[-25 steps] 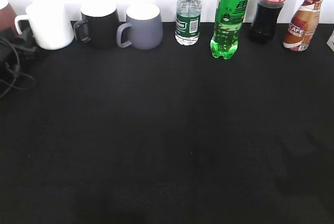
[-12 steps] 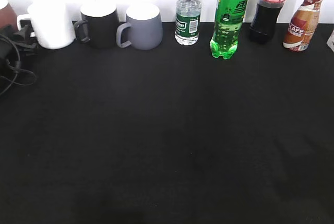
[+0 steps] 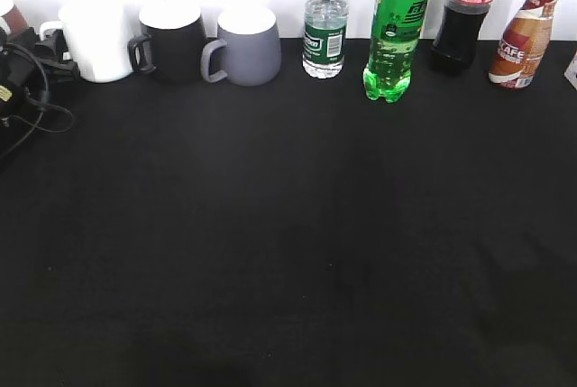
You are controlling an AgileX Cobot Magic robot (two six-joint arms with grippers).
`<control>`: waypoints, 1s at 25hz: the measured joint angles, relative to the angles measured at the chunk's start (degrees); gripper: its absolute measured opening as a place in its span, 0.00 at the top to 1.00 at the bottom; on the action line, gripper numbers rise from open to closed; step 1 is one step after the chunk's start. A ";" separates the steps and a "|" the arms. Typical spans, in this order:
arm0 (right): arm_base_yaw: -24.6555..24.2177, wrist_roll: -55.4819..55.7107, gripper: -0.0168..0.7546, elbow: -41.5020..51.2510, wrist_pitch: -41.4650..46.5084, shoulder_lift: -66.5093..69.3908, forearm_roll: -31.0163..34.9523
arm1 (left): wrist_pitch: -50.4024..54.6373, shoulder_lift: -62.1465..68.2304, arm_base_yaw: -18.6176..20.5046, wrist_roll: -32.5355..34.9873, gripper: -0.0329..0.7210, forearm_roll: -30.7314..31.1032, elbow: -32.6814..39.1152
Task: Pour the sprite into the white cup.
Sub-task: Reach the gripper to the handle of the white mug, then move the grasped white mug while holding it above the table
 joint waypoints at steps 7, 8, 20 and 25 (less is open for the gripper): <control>0.00 0.00 0.44 0.00 0.22 0.00 0.00 | 1.48 1.91 -0.07 -0.05 0.49 -0.95 -2.00; 0.00 0.00 0.45 0.00 0.22 0.00 0.00 | 1.62 2.03 -0.07 -0.05 0.49 -1.05 -2.58; 0.00 -0.05 0.45 0.00 0.33 0.00 0.00 | 2.80 4.07 -0.26 -1.13 0.88 -0.44 -7.26; 0.00 -0.52 0.47 0.00 -1.01 0.07 0.00 | 4.10 1.59 -0.26 -1.01 0.88 0.39 -3.88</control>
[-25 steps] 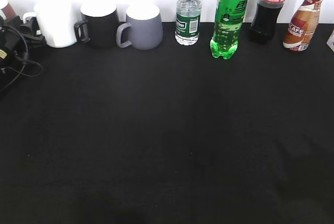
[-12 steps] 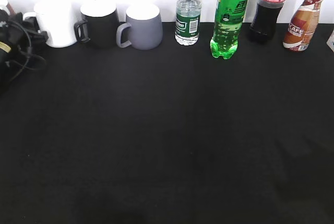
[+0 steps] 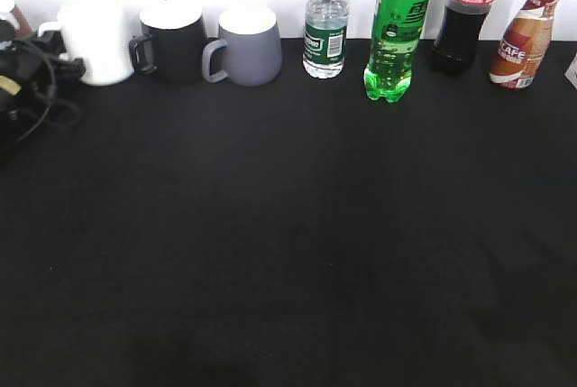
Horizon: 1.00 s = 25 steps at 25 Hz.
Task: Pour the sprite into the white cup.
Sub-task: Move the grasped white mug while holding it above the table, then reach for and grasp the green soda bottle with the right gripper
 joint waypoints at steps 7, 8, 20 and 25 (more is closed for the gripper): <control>0.00 -40.67 0.48 -0.51 -3.45 17.94 37.58 | 2.68 -16.05 0.10 1.44 0.90 3.79 16.28; 0.00 -43.93 0.48 -1.18 -0.92 21.13 40.81 | 2.64 -17.20 0.10 1.44 0.90 3.79 16.95; 0.00 -84.14 0.40 -11.39 21.04 66.12 61.89 | 11.51 -62.64 0.16 -6.61 0.90 13.67 36.97; 0.00 -95.49 0.17 -18.69 19.70 79.69 61.99 | 12.33 -64.43 0.16 -10.19 0.90 14.01 37.04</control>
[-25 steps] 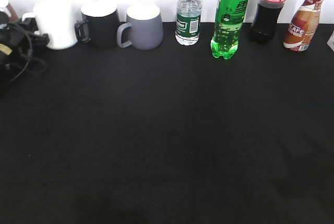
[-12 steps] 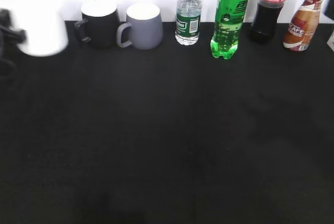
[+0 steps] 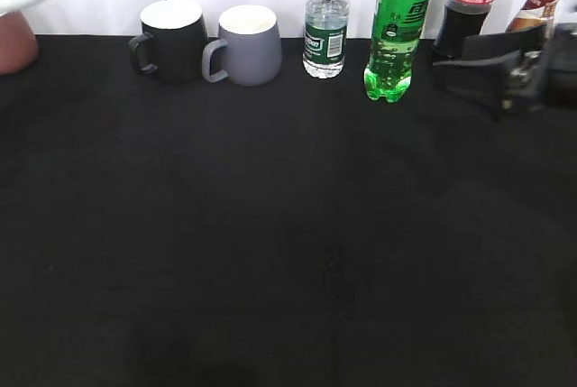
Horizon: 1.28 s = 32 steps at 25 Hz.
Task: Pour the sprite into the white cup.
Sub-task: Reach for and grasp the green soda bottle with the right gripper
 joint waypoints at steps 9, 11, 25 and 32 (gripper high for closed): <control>3.77 12.05 0.92 -7.92 -3.60 12.27 0.28 | 10.36 -9.01 0.00 -1.23 0.90 7.09 0.00; 3.92 12.05 1.00 -8.32 -2.89 12.27 0.28 | 11.07 -9.01 0.00 -1.23 0.90 7.25 0.00; 11.15 48.82 1.00 -15.65 -29.61 -5.50 0.37 | 13.98 -9.01 0.00 -3.56 0.90 7.50 0.00; 17.01 -2.12 1.00 -15.75 -45.90 -14.53 0.29 | 14.10 -9.01 0.00 -3.62 0.90 7.75 0.00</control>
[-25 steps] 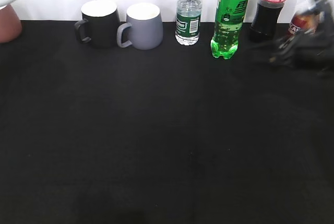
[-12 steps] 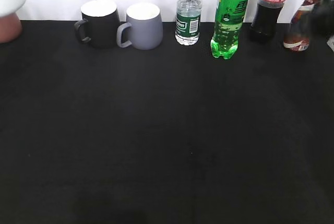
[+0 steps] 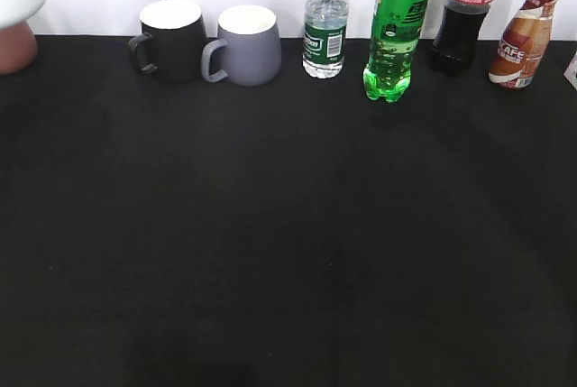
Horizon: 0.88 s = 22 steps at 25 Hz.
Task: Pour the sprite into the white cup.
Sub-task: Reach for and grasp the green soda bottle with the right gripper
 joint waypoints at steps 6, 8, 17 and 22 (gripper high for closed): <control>0.29 -0.65 1.00 0.00 -24.14 -4.77 0.38 | 0.00 0.00 0.00 -2.72 0.90 2.01 0.00; 0.29 15.06 1.00 0.67 -17.13 -10.51 0.44 | 0.00 0.00 0.00 -2.77 0.90 2.20 0.00; 5.49 29.67 1.00 6.46 16.51 -7.73 -23.49 | 0.03 0.00 -0.06 -4.23 0.90 2.87 0.00; 10.50 28.42 1.00 6.84 -32.24 0.88 -30.35 | 0.01 -0.11 -0.06 -5.50 0.90 4.91 0.00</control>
